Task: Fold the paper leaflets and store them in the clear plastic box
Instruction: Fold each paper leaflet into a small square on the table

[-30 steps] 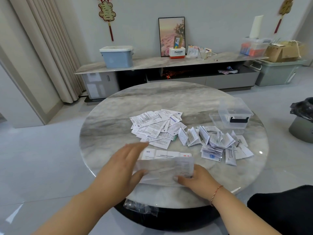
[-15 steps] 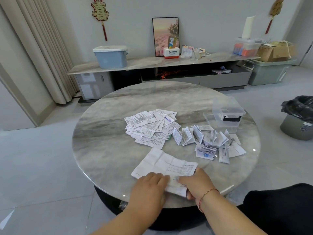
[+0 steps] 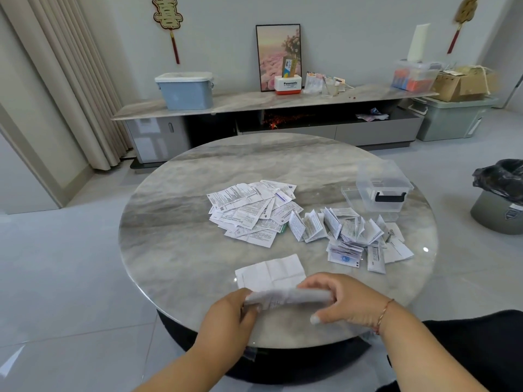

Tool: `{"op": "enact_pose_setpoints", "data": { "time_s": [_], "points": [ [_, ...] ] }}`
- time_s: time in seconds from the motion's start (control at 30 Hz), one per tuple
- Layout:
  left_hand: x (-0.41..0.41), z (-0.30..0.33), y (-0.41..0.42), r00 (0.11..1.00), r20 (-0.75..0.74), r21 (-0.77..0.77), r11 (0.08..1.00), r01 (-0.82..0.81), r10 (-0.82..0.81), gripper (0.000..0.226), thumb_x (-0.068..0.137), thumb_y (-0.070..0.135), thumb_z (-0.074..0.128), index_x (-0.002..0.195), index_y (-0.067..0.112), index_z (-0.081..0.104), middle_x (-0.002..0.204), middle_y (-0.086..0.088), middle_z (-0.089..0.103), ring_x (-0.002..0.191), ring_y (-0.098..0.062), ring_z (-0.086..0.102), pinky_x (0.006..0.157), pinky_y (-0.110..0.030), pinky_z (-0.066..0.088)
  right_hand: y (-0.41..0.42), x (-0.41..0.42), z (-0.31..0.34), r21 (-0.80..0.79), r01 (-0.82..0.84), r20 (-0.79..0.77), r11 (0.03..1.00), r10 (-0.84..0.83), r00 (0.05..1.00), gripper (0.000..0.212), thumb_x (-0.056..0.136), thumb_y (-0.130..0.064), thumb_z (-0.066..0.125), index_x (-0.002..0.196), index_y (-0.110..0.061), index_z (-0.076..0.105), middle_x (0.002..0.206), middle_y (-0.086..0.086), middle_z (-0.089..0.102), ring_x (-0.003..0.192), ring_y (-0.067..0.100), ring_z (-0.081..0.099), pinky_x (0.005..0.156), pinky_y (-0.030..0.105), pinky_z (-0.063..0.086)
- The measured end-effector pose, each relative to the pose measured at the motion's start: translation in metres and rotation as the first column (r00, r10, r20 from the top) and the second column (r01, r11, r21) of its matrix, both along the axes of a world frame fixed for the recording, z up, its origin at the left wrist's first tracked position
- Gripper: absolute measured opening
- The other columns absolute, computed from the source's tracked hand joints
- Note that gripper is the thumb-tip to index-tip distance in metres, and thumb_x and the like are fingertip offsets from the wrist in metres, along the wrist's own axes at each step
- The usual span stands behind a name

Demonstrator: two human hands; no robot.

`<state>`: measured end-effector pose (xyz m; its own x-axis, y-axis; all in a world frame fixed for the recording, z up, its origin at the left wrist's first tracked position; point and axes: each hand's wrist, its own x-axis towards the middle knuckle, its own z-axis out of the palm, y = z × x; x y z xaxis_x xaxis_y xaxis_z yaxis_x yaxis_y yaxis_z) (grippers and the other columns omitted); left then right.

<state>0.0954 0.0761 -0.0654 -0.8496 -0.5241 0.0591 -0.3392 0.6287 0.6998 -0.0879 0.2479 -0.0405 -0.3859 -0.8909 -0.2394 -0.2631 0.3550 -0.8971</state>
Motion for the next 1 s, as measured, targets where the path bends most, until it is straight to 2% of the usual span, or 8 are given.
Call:
{"op": "enact_pose_setpoints", "data": {
  "time_s": [0.17, 0.27, 0.43, 0.6, 0.7, 0.77, 0.87, 1.0],
  "points": [
    [-0.007, 0.003, -0.003, 0.981, -0.035, 0.142, 0.973, -0.183, 0.190, 0.028, 0.091, 0.019, 0.057, 0.118, 0.024, 0.050, 0.082, 0.013, 0.064, 0.078, -0.001, 0.060, 0.070, -0.021, 0.048, -0.022, 0.013, -0.017, -0.050, 0.334, -0.143, 0.941, -0.337, 0.930, 0.026, 0.079, -0.008, 0.069, 0.094, -0.028, 0.065, 0.092, -0.009, 0.072, 0.087, 0.007, 0.067, 0.069, 0.018, 0.052],
    [-0.005, 0.006, -0.003, 0.956, -0.110, -0.024, 0.961, -0.275, 0.270, 0.044, 0.086, 0.016, 0.062, 0.127, 0.017, 0.045, 0.103, 0.014, 0.051, 0.100, -0.008, 0.052, 0.085, -0.018, 0.038, -0.033, 0.026, -0.023, 0.026, 0.522, -0.235, 0.852, -0.503, 0.832, 0.026, 0.077, -0.016, 0.070, 0.095, -0.025, 0.055, 0.091, -0.005, 0.069, 0.077, 0.016, 0.067, 0.067, 0.032, 0.055],
    [-0.006, -0.006, 0.008, 0.985, -0.117, -0.410, 0.909, 0.068, -0.126, 0.050, 0.058, 0.018, 0.064, 0.108, 0.022, 0.058, 0.105, 0.007, 0.060, 0.100, -0.009, 0.047, 0.088, -0.014, 0.036, -0.039, 0.046, -0.012, 0.067, 0.666, 0.036, 0.743, -0.669, 0.743, 0.023, 0.078, -0.004, 0.065, 0.095, -0.013, 0.052, 0.089, 0.005, 0.065, 0.036, 0.021, 0.057, 0.034, 0.023, 0.042],
    [-0.013, -0.011, 0.015, 0.977, -0.062, -0.446, 0.882, 0.154, -0.202, 0.024, 0.061, 0.021, 0.052, 0.080, 0.029, 0.064, 0.076, 0.017, 0.061, 0.069, -0.008, 0.058, 0.055, -0.017, 0.044, -0.042, 0.061, -0.001, 0.147, 0.626, 0.209, 0.766, -0.642, 0.737, 0.063, 0.076, -0.012, 0.073, 0.128, -0.010, 0.038, 0.090, 0.007, 0.060, 0.057, 0.022, 0.060, 0.041, 0.025, 0.045],
    [-0.012, -0.005, 0.011, 0.988, -0.051, -0.424, 0.899, 0.108, -0.143, 0.009, 0.060, 0.026, 0.055, 0.066, 0.030, 0.061, 0.065, 0.018, 0.059, 0.059, -0.005, 0.056, 0.047, -0.013, 0.037, -0.031, 0.043, 0.014, 0.059, 0.508, -0.244, 0.859, -0.481, 0.842, 0.086, 0.050, -0.056, 0.080, 0.122, -0.028, 0.043, 0.108, -0.007, 0.048, 0.091, 0.006, 0.051, 0.072, 0.016, 0.041],
    [-0.011, -0.005, 0.010, 0.988, -0.036, -0.409, 0.904, 0.123, -0.150, 0.010, 0.066, 0.030, 0.048, 0.066, 0.027, 0.058, 0.066, 0.016, 0.058, 0.059, -0.006, 0.054, 0.047, -0.015, 0.037, -0.019, 0.028, 0.025, 0.048, 0.262, -0.335, 0.964, -0.232, 0.913, 0.090, 0.036, -0.065, 0.075, 0.116, -0.039, 0.044, 0.107, -0.014, 0.043, 0.094, -0.004, 0.044, 0.077, 0.010, 0.037],
    [-0.007, -0.007, 0.010, 0.981, -0.023, -0.316, 0.932, 0.176, -0.193, 0.019, 0.076, 0.032, 0.045, 0.077, 0.023, 0.062, 0.077, 0.013, 0.061, 0.070, -0.007, 0.055, 0.055, -0.017, 0.041, -0.009, 0.016, 0.022, 0.125, 0.002, -0.213, 0.992, 0.025, 0.977, 0.074, 0.054, -0.037, 0.088, 0.117, -0.041, 0.049, 0.121, -0.021, 0.047, 0.113, -0.006, 0.045, 0.090, 0.013, 0.040],
    [-0.006, -0.006, 0.007, 0.985, -0.080, -0.206, 0.969, 0.135, -0.154, 0.021, 0.090, 0.029, 0.054, 0.103, 0.017, 0.064, 0.105, 0.013, 0.056, 0.083, -0.004, 0.054, 0.070, -0.002, 0.033, -0.014, 0.016, 0.006, -0.017, 0.108, -0.155, 0.994, -0.110, 0.982, 0.022, 0.073, -0.011, 0.077, 0.083, -0.026, 0.066, 0.079, -0.020, 0.069, 0.076, -0.005, 0.061, 0.068, 0.008, 0.043]
  ]
}}
